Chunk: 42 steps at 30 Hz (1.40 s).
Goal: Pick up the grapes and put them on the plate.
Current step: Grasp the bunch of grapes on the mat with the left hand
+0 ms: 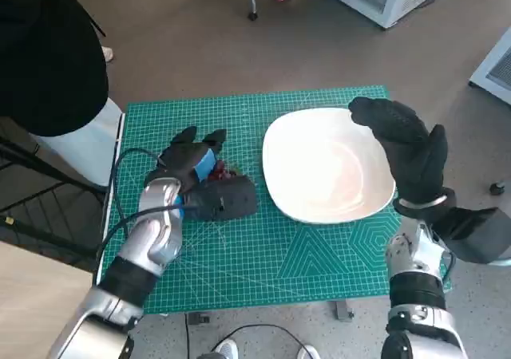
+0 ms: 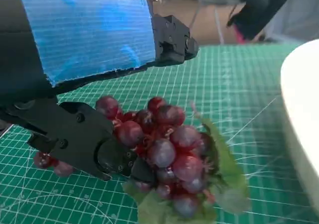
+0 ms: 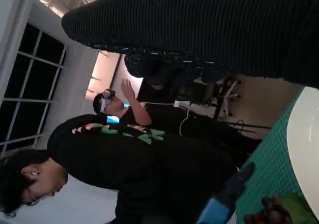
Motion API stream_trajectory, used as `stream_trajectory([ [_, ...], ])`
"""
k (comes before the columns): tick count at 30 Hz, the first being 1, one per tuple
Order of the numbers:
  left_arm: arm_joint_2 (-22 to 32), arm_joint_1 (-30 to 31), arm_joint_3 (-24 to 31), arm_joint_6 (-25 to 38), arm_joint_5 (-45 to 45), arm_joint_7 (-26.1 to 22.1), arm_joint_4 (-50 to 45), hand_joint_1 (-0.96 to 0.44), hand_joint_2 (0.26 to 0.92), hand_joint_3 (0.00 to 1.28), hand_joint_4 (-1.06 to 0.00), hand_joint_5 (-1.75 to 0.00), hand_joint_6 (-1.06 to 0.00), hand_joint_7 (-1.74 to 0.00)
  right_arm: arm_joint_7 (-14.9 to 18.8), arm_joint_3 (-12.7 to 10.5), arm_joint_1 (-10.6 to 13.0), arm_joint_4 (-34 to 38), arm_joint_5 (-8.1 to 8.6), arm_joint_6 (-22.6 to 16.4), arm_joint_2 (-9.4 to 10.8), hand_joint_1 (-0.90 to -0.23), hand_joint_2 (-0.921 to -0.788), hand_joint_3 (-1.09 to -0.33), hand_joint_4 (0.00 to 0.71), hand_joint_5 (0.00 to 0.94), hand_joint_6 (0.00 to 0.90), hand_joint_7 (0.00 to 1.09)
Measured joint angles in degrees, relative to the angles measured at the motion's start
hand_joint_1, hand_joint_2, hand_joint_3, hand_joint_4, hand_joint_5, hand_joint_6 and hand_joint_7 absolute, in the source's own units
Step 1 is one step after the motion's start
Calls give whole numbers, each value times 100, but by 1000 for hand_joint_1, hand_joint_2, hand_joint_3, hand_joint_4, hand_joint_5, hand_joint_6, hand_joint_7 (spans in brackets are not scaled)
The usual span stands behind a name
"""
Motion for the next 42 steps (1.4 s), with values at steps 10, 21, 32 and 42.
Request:
stream_trajectory([
  [10, -136, -654, -198, -269, -270, 467, 1532, -346, 747, 2, -54, 0, -179, -3, 0, 2, 39, -82, 1, 15, -23, -606, -921, -577, 311, 0, 401, 7],
  [21, -309, -1126, -301, -448, -545, 858, 2591, -353, 750, 2, -74, -7, -187, -4, 0, -17, 58, -82, 4, 12, -92, -600, -921, -578, 309, 0, 400, 6],
  [32, -359, -1286, -328, -708, -797, 1127, 3088, -317, 755, 1, -334, -65, -331, -32, -1, -17, 88, -81, 1, -16, -108, -605, -921, -576, 307, 0, 401, 5],
  [42, -366, -1324, -427, -998, -925, 1503, 3357, -227, 810, 8, -615, -1010, -661, -608, -6, -10, 90, -81, -4, -32, -112, -606, -921, -576, 306, 0, 401, 4],
])
